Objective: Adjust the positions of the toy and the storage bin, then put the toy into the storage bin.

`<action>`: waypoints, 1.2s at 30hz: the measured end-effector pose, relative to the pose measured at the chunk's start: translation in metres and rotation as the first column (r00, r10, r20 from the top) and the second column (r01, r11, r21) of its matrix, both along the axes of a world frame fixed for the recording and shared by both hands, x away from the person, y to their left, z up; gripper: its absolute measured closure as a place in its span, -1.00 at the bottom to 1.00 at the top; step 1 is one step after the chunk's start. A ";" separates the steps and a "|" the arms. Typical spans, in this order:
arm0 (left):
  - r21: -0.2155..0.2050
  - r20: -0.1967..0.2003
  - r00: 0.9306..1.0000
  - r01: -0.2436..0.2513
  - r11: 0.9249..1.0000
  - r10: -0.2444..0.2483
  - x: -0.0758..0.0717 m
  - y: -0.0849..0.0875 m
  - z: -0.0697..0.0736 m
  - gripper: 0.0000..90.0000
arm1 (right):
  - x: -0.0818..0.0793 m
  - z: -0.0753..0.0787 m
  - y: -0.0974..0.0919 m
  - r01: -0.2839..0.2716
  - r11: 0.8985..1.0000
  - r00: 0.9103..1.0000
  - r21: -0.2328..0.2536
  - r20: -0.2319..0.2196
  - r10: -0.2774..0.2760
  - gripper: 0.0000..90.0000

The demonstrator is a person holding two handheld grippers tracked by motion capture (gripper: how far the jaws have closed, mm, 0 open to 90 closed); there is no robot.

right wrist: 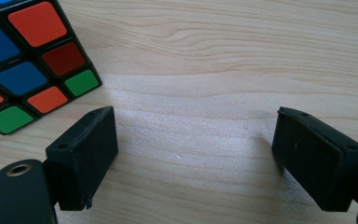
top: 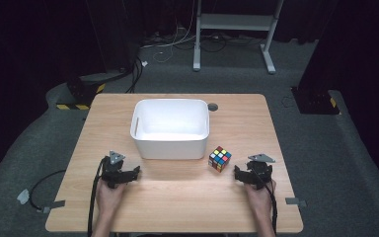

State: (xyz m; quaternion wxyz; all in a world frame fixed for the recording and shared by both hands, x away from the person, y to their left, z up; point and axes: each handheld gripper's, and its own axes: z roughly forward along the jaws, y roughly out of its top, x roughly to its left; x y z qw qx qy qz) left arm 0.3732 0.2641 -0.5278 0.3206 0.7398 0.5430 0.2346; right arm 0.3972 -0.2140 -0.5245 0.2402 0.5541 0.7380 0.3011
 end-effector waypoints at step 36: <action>-0.012 0.005 1.000 -0.006 1.000 0.006 0.000 0.000 0.000 -0.66 | -0.018 0.000 0.000 -0.043 0.999 0.999 -0.014 0.019 0.043 -0.62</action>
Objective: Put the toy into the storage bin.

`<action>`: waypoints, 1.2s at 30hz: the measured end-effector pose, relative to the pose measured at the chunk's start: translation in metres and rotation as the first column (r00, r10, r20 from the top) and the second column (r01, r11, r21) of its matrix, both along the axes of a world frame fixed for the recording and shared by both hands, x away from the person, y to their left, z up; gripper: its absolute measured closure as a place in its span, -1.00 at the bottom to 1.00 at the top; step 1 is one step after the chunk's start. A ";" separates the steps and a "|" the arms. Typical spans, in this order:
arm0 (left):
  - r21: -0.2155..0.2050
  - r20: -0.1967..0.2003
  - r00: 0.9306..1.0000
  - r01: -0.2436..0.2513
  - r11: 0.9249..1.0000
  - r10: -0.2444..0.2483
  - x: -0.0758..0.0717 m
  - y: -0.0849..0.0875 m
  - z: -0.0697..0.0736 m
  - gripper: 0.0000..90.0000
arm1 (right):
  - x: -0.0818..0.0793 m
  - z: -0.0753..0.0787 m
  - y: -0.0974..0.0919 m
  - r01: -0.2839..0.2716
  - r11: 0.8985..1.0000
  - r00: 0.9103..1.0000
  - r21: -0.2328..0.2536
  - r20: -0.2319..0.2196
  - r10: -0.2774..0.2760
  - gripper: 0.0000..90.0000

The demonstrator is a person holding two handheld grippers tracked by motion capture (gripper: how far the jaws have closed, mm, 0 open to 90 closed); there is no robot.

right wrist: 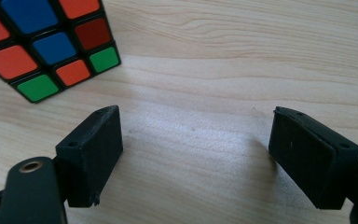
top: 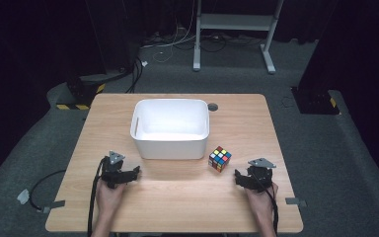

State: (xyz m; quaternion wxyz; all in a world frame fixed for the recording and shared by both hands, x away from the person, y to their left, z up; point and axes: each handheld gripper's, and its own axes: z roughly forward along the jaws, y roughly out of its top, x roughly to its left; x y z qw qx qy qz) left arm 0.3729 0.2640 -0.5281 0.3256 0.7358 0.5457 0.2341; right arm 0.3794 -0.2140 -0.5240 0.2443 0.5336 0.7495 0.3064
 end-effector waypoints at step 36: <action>0.003 0.000 1.000 0.002 1.000 -0.002 0.000 0.000 0.000 -0.66 | -0.035 0.003 0.015 -0.105 0.994 0.994 0.034 0.014 0.104 -0.59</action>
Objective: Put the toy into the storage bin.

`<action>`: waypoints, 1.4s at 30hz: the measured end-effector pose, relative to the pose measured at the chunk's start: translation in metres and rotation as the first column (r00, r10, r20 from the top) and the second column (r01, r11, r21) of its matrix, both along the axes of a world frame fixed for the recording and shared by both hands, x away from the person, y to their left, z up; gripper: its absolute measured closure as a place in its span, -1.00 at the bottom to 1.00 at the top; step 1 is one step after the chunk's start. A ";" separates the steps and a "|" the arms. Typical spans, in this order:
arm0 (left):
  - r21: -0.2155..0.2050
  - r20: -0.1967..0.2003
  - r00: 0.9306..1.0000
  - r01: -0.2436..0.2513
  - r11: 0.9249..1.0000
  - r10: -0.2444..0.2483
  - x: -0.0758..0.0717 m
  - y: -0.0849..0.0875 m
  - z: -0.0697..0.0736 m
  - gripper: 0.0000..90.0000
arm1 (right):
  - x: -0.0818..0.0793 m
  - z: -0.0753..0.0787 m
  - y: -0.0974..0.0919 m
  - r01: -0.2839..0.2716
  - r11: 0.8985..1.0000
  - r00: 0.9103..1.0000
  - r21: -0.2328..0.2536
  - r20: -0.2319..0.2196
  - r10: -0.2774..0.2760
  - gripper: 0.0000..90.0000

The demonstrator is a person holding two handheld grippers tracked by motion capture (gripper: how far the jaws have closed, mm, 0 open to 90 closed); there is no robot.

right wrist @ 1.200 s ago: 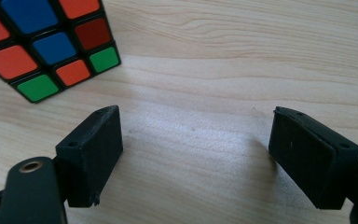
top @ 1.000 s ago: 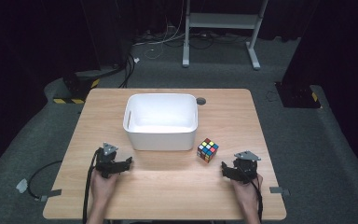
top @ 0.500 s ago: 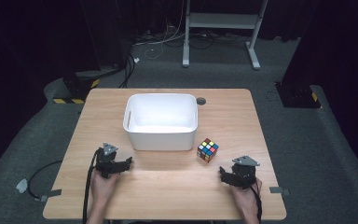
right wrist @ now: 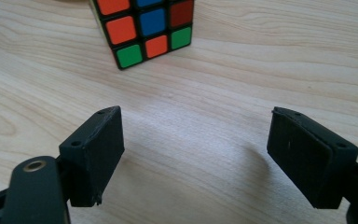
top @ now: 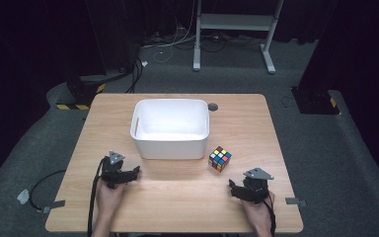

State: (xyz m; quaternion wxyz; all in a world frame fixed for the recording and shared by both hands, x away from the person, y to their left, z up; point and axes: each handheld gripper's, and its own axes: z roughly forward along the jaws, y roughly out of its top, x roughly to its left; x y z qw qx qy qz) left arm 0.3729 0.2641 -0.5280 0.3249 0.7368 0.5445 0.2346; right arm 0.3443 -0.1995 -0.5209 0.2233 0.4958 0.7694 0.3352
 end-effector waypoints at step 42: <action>-0.001 0.000 1.000 -0.001 1.000 0.001 0.000 0.000 0.000 -0.66 | 0.004 0.018 0.020 -0.076 0.996 0.997 0.040 0.033 0.074 -0.70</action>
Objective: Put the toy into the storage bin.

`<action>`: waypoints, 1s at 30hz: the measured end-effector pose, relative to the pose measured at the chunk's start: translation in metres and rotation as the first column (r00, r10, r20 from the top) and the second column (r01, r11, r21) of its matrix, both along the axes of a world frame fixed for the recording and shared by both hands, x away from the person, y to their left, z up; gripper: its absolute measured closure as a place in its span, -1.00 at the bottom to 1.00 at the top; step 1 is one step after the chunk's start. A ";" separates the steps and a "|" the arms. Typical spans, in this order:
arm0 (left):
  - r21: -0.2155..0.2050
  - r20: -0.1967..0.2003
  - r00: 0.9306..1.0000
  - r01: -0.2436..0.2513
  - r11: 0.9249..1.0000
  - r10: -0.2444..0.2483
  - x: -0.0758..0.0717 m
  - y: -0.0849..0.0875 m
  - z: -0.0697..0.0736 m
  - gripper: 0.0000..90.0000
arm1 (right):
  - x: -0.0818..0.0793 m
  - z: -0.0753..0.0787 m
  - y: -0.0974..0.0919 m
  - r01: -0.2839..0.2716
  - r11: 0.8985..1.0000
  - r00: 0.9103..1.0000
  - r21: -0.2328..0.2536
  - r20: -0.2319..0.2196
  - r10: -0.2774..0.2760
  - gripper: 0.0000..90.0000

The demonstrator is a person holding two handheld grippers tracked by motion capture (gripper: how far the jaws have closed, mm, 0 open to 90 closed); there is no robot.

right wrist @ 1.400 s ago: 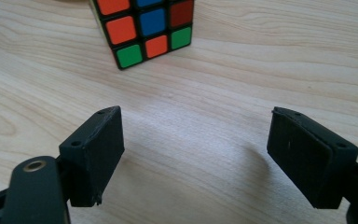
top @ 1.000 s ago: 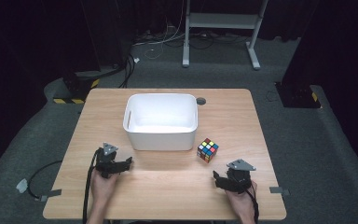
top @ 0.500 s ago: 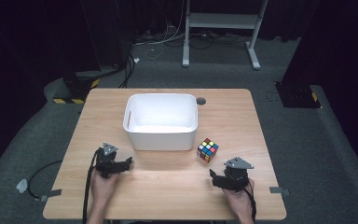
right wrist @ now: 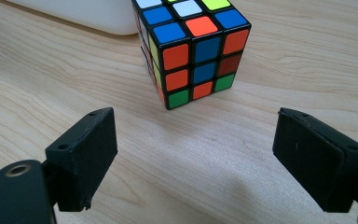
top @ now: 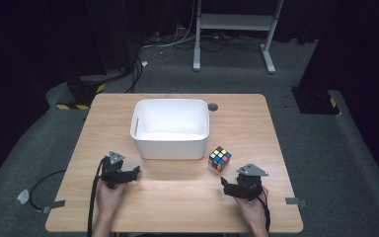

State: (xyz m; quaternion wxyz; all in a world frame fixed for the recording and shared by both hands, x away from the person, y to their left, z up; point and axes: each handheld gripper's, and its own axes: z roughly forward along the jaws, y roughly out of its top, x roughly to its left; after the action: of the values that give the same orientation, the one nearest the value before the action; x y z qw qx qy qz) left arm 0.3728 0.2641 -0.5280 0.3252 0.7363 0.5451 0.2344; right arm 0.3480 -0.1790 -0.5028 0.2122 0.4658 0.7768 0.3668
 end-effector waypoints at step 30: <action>-0.001 0.000 1.000 0.000 1.000 0.000 0.000 0.000 0.000 -0.66 | 0.019 0.008 0.013 -0.026 1.000 1.000 0.009 0.004 0.026 -0.71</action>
State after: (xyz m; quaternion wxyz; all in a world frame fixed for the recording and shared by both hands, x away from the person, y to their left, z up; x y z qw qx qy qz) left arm 0.3728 0.2641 -0.5280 0.3254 0.7362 0.5452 0.2343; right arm 0.3671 -0.1657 -0.4951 0.2066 0.4559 0.7808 0.3740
